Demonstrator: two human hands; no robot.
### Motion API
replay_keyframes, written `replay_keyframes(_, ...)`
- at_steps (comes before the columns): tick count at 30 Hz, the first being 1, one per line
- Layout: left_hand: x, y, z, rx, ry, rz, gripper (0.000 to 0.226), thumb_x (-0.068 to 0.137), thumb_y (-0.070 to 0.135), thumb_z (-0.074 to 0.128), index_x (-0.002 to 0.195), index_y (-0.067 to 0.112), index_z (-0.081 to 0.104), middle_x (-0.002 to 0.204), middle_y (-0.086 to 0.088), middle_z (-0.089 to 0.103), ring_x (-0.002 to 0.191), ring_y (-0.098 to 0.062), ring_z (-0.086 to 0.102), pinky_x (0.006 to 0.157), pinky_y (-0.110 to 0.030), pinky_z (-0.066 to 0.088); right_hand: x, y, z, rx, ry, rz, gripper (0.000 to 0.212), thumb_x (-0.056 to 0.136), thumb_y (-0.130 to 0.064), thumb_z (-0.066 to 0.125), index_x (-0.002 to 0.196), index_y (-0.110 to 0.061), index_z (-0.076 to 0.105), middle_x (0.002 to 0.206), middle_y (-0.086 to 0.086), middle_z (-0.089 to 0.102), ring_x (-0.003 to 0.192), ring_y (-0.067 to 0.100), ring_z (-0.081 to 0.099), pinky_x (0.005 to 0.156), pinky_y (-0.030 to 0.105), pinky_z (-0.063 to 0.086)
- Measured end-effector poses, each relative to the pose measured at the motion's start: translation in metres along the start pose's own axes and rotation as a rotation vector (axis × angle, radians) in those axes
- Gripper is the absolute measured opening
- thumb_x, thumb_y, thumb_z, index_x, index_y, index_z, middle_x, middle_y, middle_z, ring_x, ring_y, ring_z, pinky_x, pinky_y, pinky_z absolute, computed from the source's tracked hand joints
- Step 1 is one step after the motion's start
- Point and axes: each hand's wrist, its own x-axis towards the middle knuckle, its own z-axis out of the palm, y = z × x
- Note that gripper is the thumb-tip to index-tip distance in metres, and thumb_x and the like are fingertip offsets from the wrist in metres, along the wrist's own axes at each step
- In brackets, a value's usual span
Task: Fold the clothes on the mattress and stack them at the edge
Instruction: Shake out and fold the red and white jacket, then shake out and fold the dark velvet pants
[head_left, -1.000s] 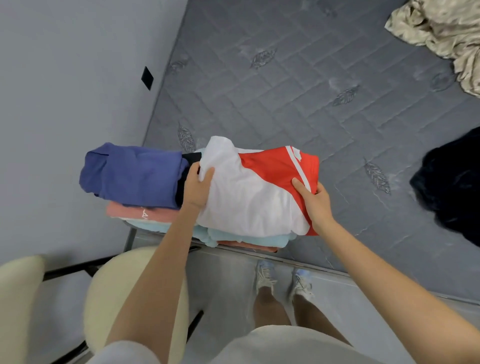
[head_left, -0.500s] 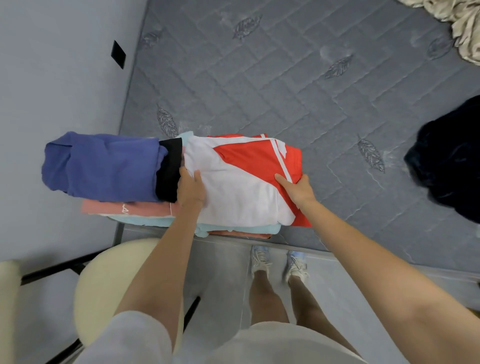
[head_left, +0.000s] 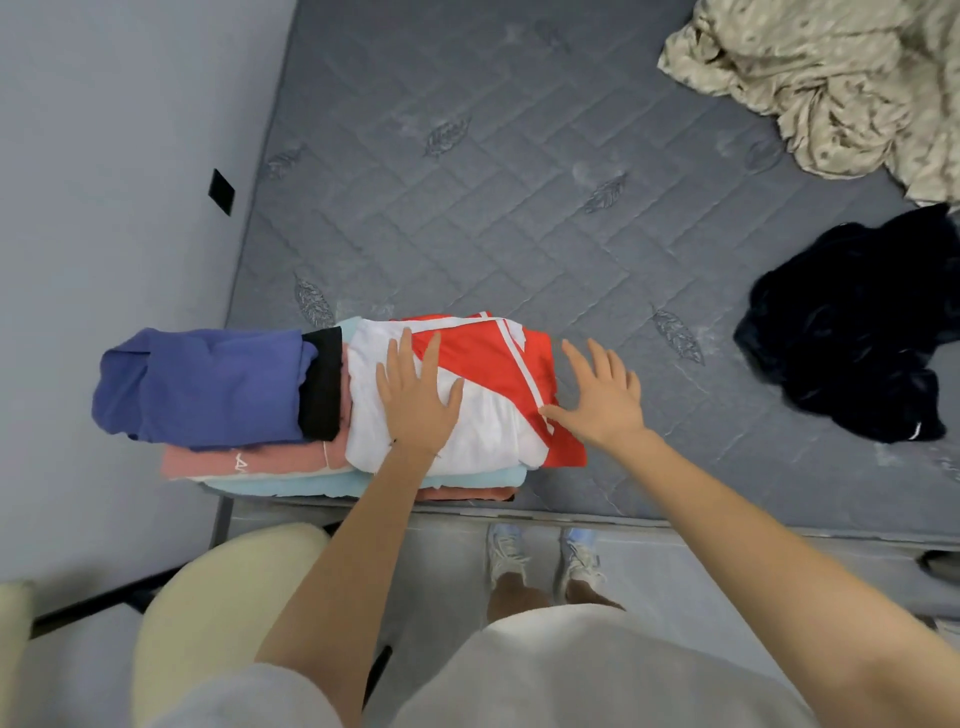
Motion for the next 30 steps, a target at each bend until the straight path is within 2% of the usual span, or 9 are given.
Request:
replay_keyframes(4, 0.005, 0.029, -0.013, 0.063, -0.028, 0.129, 0.065, 0.091, 0.049, 0.053, 0.148, 0.024, 0.033, 0.16, -0.009, 0.014, 0.147, -0.032, 0.01, 0.116, -0.052, 0.007, -0.01, 0.016, -0.019, -0.077, -0.048, 0.045, 0.097, 0.079, -0.068, 0.058, 0.152, -0.039, 0.001, 0.162, 0.0, -0.003, 0.149, 0.027, -0.005, 0.118, 0.053, 0.003)
replay_keyframes(9, 0.017, 0.07, -0.028, 0.19, -0.086, 0.185, 0.071, 0.089, 0.06, 0.047, 0.151, 0.032, 0.023, 0.161, -0.005, 0.009, 0.148, -0.028, 0.003, 0.117, -0.049, 0.001, -0.021, 0.038, -0.055, -0.084, 0.049, 0.048, 0.091, 0.082, -0.066, 0.054, 0.153, -0.038, 0.004, 0.162, 0.0, 0.0, 0.149, 0.028, -0.003, 0.117, 0.053, 0.003)
replay_keyframes(15, 0.01, 0.159, -0.027, 0.301, -0.11, 0.263, 0.077, 0.088, 0.066, 0.041, 0.152, 0.036, 0.011, 0.162, -0.002, 0.001, 0.148, -0.026, -0.003, 0.116, -0.051, -0.003, -0.052, 0.094, -0.094, -0.096, 0.128, 0.039, 0.092, 0.081, -0.069, 0.052, 0.152, -0.039, 0.003, 0.162, -0.001, 0.001, 0.149, 0.027, -0.004, 0.118, 0.052, 0.002)
replay_keyframes(21, -0.026, 0.284, 0.016, 0.273, -0.139, 0.309, 0.078, 0.088, 0.067, 0.039, 0.152, 0.037, 0.006, 0.162, -0.002, -0.004, 0.148, -0.027, -0.005, 0.116, -0.05, -0.007, -0.108, 0.21, -0.115, -0.07, 0.105, 0.096, 0.095, 0.082, -0.071, 0.051, 0.152, -0.04, -0.005, 0.162, -0.001, -0.006, 0.149, 0.027, -0.007, 0.118, 0.052, 0.002)
replay_keyframes(30, -0.101, 0.459, 0.093, 0.301, -0.268, 0.461, 0.077, 0.09, 0.069, 0.029, 0.151, 0.037, -0.005, 0.161, -0.002, -0.012, 0.147, -0.029, -0.012, 0.116, -0.051, -0.01, -0.183, 0.394, -0.154, -0.049, 0.16, 0.25, 0.09, 0.086, -0.068, 0.049, 0.153, -0.038, -0.003, 0.162, 0.0, -0.006, 0.149, 0.029, -0.007, 0.118, 0.053, 0.004)
